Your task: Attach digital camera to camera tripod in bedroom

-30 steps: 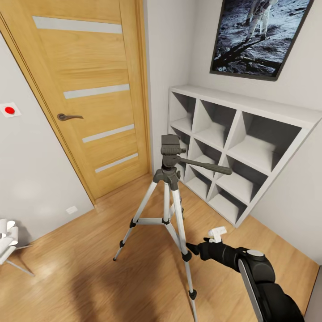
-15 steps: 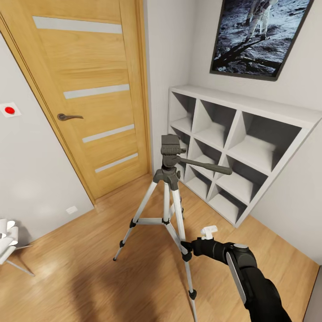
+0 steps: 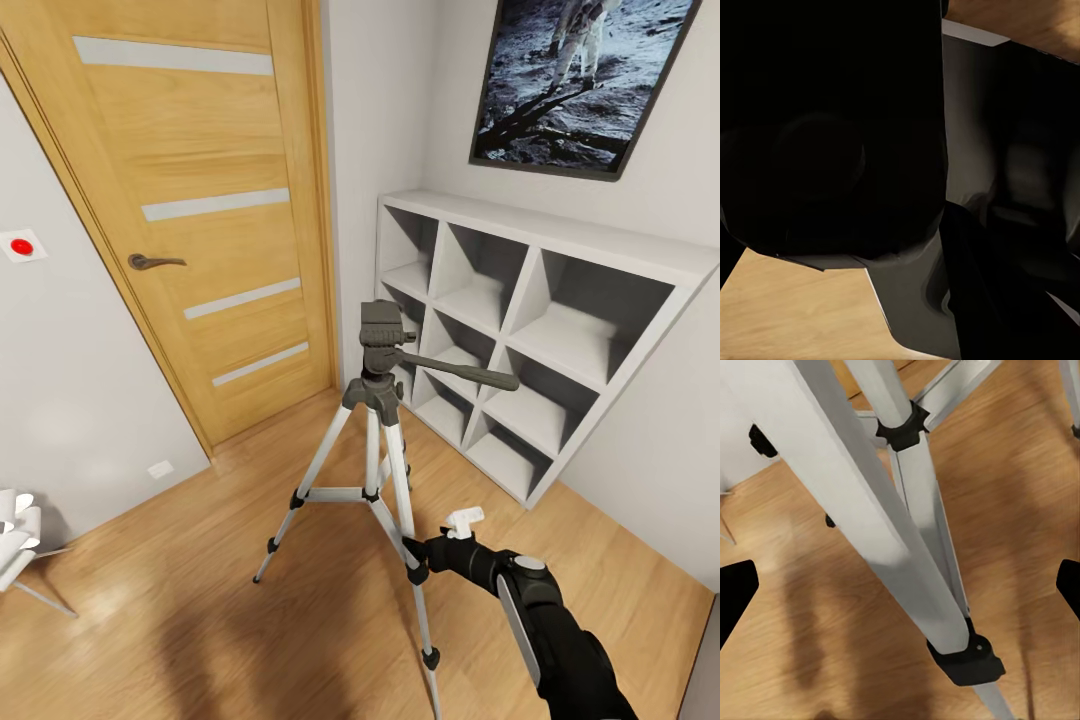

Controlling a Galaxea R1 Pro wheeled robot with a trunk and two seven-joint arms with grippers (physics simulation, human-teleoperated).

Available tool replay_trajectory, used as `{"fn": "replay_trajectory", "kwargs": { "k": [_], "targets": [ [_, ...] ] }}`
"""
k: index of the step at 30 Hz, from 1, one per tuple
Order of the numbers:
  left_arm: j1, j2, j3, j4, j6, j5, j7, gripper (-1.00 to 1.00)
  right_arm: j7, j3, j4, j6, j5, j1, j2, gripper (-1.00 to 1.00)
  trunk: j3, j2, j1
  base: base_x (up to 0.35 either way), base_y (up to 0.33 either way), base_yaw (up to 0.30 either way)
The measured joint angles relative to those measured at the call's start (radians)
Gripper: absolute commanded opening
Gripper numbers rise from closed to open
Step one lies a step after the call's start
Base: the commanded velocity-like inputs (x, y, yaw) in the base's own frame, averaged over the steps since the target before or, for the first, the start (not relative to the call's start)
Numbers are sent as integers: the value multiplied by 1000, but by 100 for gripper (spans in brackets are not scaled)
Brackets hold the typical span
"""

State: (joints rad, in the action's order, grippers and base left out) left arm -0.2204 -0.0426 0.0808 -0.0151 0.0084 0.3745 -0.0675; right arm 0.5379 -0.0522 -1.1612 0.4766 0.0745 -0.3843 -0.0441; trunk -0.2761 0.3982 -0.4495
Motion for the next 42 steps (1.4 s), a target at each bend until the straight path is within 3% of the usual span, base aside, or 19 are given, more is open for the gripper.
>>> {"fn": "replay_trajectory", "kwargs": {
  "k": [5, 14, 19, 21, 25, 42],
  "targets": [
    [0, 0, 0, 0, 0, 0, 0, -100, 1, 2, 25, -29, 1, 0, -1, 100, 0, 0, 0, 0, 0, 0],
    [0, 0, 0, 0, 0, 0, 0, -100, 1, 3, 57, -95, 2, -4, -37, 100, 0, 0, 0, 0, 0, 0],
    [0, 0, 0, 0, 0, 0, 0, -100, 1, 3, 94, -118, 1, -31, -39, 100, 0, 0, 0, 0, 0, 0],
    [0, 0, 0, 0, 0, 0, 0, -100, 1, 2, 183, -153, 1, -81, -40, 100, 0, 0, 0, 0, 0, 0],
    [0, 0, 0, 0, 0, 0, 0, -100, 0, 2, 247, -186, 2, -116, -41, 100, 0, 0, 0, 0, 0, 0],
    [0, 0, 0, 0, 0, 0, 0, -100, -3, 2, 305, -245, 1, -138, -41, 100, 0, 0, 0, 0, 0, 0]
  ]
}}
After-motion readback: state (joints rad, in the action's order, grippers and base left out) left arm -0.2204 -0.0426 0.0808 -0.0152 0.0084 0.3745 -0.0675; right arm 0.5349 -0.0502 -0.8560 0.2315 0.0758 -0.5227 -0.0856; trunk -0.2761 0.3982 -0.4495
